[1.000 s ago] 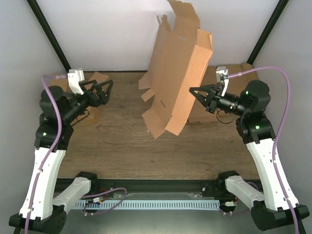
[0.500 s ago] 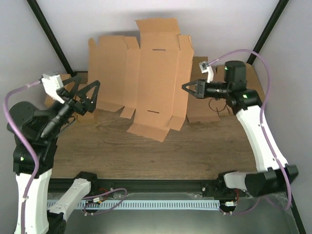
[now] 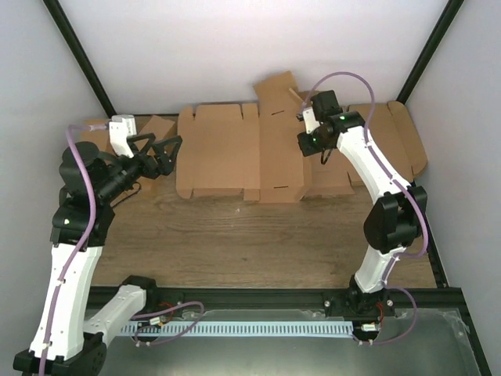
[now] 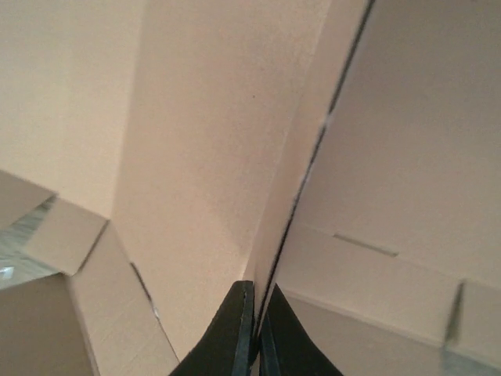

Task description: Fold the paper box

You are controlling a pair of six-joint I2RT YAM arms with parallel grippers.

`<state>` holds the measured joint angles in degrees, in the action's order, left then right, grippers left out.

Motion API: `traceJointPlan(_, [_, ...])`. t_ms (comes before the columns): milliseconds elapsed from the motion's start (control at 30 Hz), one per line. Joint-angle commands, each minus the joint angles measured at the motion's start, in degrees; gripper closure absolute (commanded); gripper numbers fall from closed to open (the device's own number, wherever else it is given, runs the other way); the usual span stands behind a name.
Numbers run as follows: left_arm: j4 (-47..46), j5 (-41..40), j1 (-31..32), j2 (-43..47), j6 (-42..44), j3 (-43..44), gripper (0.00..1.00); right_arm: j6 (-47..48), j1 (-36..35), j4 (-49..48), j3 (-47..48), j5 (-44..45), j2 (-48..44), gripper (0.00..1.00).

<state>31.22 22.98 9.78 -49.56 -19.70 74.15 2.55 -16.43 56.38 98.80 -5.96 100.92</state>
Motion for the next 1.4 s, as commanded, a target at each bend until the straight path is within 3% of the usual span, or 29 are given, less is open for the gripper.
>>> traceJointPlan(0, [-2.59,0.0,0.11,-1.07,1.12,-3.32,0.0,11.31,-2.01,-1.0,4.55,10.82,1.9,0.99])
traceJointPlan(167, [-3.67,-4.12,0.13,-8.68,0.75,-7.41,0.0,12.66,-2.05,-5.96,3.4,6.78,1.0,0.99])
traceJointPlan(267, [-3.9,-10.59,0.06,-14.17,-0.52,-8.77,0.0,12.74,-2.09,-9.03,0.64,5.71,-1.56,0.99])
traceJointPlan(400, [-6.3,-11.33,0.06,-18.47,-0.87,-10.33,0.0,20.76,-2.19,-12.87,-5.25,2.71,-5.87,0.99])
traceJointPlan(533, [-5.22,-9.1,0.06,-20.19,0.16,-7.11,0.0,30.33,-2.7,-16.43,-7.97,0.57,-9.01,0.99])
traceJointPlan(733, [0.49,-18.36,0.02,-21.15,5.71,-0.72,0.0,31.07,-2.68,-13.26,1.41,-2.31,-7.22,0.99])
traceJointPlan(967, [4.41,-21.71,-0.46,-28.97,6.34,6.15,0.0,34.21,-3.95,-12.59,0.61,-3.85,-6.81,0.99])
traceJointPlan(1233, [-0.79,-11.37,-0.46,-22.38,3.69,-6.55,0.0,37.03,-7.94,-14.24,1.71,-4.58,-4.43,0.99])
traceJointPlan(1367, [-1.1,-17.65,-0.47,-20.98,2.07,-15.05,0.0,36.71,-9.47,-16.12,1.22,-4.65,-2.18,0.98])
